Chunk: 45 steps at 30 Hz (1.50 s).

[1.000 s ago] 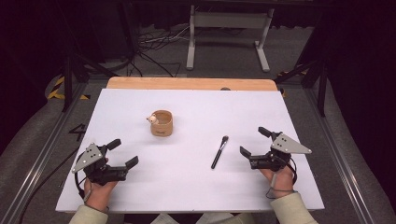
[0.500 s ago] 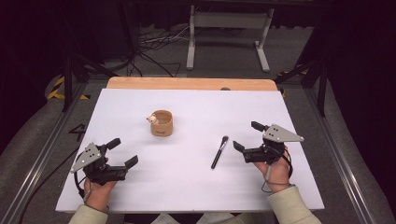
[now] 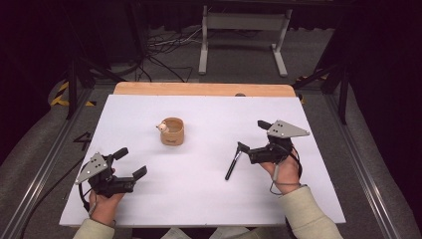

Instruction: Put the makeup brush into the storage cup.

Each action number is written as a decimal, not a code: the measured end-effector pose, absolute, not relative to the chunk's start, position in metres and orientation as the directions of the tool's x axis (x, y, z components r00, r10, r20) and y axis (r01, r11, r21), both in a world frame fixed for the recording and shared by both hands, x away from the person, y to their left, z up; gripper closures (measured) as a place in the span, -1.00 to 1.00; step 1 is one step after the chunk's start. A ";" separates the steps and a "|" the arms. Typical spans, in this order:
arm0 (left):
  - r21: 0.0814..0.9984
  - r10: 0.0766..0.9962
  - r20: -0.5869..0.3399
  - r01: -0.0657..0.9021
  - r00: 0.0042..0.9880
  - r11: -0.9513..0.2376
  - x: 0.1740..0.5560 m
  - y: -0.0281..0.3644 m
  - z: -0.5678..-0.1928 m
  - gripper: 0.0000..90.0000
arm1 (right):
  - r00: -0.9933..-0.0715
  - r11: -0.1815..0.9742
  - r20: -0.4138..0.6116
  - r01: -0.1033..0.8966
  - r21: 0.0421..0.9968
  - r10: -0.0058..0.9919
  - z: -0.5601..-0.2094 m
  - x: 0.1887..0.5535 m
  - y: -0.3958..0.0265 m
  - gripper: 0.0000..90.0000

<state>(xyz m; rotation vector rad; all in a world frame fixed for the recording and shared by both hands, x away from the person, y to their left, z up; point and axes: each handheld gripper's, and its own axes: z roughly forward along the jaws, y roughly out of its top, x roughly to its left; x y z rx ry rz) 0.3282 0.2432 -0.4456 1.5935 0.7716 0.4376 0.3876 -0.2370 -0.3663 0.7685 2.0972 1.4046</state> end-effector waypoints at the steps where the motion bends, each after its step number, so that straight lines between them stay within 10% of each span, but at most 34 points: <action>1: 0.972 0.695 -0.145 0.234 0.704 -0.034 0.328 0.243 -0.445 -0.95 | -0.722 0.314 -0.086 0.187 0.931 0.686 -0.366 0.389 -0.236 -1.00; 45: 0.971 0.696 -0.147 0.237 0.703 -0.034 0.330 0.241 -0.445 -0.94 | -0.623 0.530 0.028 0.687 0.496 0.782 -0.343 0.443 -0.202 -0.85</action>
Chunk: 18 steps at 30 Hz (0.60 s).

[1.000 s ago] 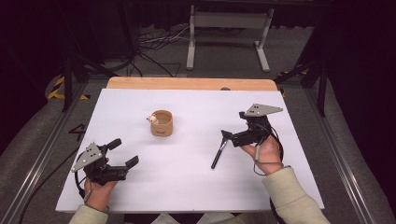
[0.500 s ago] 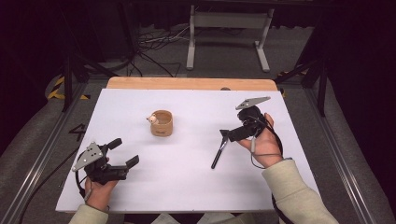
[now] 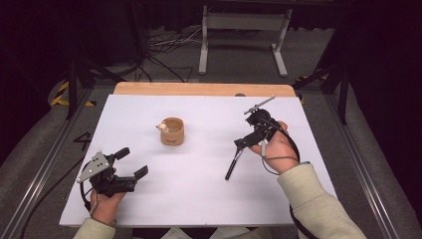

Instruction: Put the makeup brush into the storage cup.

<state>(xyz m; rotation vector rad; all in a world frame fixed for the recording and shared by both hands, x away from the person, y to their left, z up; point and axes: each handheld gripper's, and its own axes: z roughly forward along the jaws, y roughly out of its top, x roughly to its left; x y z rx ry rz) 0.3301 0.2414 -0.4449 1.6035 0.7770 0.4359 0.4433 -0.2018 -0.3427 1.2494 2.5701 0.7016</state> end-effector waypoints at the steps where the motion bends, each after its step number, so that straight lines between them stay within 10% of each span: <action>1: 0.971 0.696 -0.147 0.237 0.702 -0.034 0.330 0.242 -0.445 -0.94 | -0.619 0.529 0.031 0.695 0.486 0.785 -0.343 0.444 -0.201 -0.84; 18: 0.968 0.690 -0.159 0.250 0.706 -0.033 0.331 0.241 -0.445 -0.94 | -0.607 0.573 0.005 0.752 0.326 0.794 -0.355 0.457 -0.186 -0.77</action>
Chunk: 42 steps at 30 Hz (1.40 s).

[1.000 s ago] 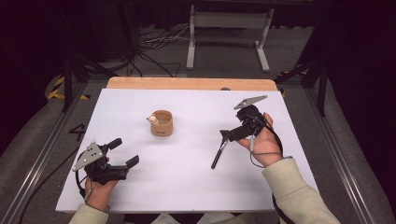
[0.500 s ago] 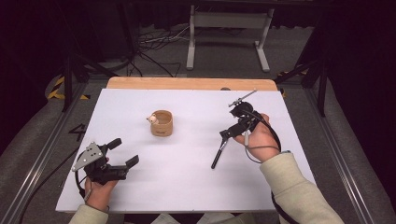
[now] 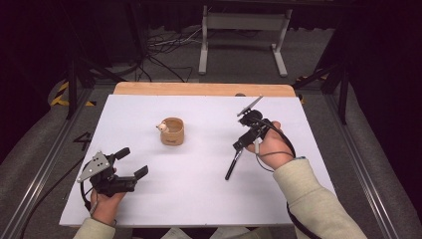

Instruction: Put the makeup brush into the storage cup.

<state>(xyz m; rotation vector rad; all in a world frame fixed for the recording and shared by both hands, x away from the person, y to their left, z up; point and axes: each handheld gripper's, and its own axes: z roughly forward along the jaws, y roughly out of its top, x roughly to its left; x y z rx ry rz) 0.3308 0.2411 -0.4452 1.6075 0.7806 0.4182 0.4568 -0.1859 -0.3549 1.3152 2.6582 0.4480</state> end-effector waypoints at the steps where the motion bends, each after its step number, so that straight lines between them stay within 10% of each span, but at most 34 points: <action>1: 0.968 0.690 -0.156 0.247 0.706 -0.034 0.331 0.241 -0.445 -0.94 | -0.599 0.569 0.004 0.761 0.312 0.800 -0.357 0.457 -0.184 -0.77; 42: 0.973 0.680 -0.159 0.232 0.715 -0.016 0.330 0.241 -0.443 -0.91 | -0.493 0.481 0.088 0.868 0.121 0.866 -0.416 0.471 -0.168 -0.22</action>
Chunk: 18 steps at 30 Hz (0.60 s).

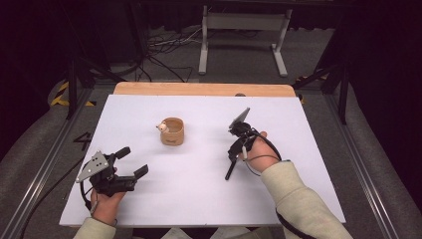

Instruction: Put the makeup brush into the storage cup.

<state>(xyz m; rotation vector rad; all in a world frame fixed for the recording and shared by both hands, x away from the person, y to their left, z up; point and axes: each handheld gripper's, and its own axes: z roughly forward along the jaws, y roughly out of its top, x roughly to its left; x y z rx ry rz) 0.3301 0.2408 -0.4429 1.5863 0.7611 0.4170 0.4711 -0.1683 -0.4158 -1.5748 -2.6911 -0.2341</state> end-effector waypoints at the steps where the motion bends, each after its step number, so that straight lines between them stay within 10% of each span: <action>1: 0.972 0.680 -0.160 0.233 0.716 -0.016 0.330 0.241 -0.443 -0.91 | -0.491 0.480 0.090 0.869 0.121 0.866 -0.416 0.471 -0.168 -0.19; 18: 0.969 0.680 -0.176 0.246 0.712 -0.007 0.330 0.241 -0.444 -0.90 | -0.519 0.513 0.039 0.852 0.106 0.854 -0.418 0.472 -0.159 0.47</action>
